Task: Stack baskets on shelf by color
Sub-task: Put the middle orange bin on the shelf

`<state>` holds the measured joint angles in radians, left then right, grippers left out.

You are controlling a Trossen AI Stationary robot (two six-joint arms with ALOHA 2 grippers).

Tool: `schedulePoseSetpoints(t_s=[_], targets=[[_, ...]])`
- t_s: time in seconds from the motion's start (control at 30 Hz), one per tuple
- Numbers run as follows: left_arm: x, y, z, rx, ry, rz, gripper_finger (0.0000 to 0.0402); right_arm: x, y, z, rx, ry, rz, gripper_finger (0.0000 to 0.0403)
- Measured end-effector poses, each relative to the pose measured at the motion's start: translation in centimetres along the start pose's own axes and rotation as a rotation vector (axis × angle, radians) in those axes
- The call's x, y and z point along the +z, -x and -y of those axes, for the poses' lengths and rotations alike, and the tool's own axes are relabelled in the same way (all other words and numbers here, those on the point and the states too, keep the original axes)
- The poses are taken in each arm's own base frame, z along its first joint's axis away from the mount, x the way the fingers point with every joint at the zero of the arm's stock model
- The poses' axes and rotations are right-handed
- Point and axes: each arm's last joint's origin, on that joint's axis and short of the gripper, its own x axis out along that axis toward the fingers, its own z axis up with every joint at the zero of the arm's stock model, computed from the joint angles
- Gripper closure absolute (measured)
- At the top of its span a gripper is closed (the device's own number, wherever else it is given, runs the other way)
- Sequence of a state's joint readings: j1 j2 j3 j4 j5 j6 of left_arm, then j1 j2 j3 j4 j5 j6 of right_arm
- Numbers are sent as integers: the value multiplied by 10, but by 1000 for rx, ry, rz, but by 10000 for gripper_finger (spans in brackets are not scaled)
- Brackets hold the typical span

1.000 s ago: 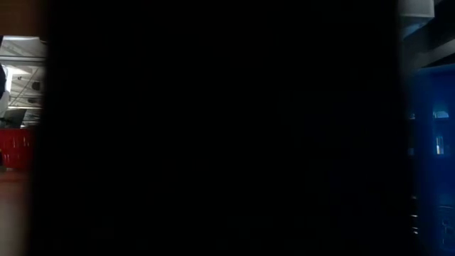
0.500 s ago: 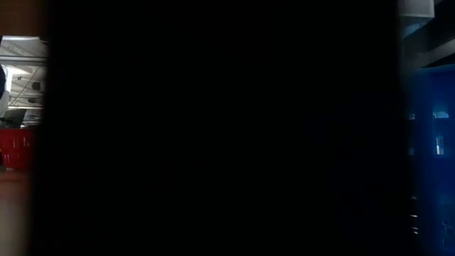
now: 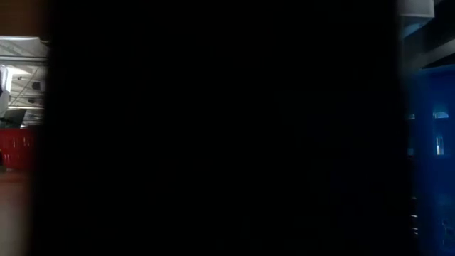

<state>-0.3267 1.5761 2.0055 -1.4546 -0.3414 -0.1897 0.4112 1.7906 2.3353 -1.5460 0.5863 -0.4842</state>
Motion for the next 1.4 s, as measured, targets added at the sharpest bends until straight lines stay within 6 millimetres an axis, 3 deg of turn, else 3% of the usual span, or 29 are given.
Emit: schedulePoseSetpoints(t_s=[0.17,0.5,0.67,1.03,1.27,1.4], targets=[[-4,13,23,-153,185,15,401,-10,15,5,-18,-113,19,290],[4,23,81,-435,313,88,401,-29,37,15,-76,-213,43,290],[4,3,110,-427,366,-5,401,-31,40,16,-79,-219,52,290],[7,-17,148,-453,458,-36,401,-33,42,16,-79,-220,56,290],[6,-35,164,-429,413,-76,401,-34,43,17,-79,-223,59,290],[5,-37,167,-429,390,-79,401,-33,43,17,-83,-232,68,290]])
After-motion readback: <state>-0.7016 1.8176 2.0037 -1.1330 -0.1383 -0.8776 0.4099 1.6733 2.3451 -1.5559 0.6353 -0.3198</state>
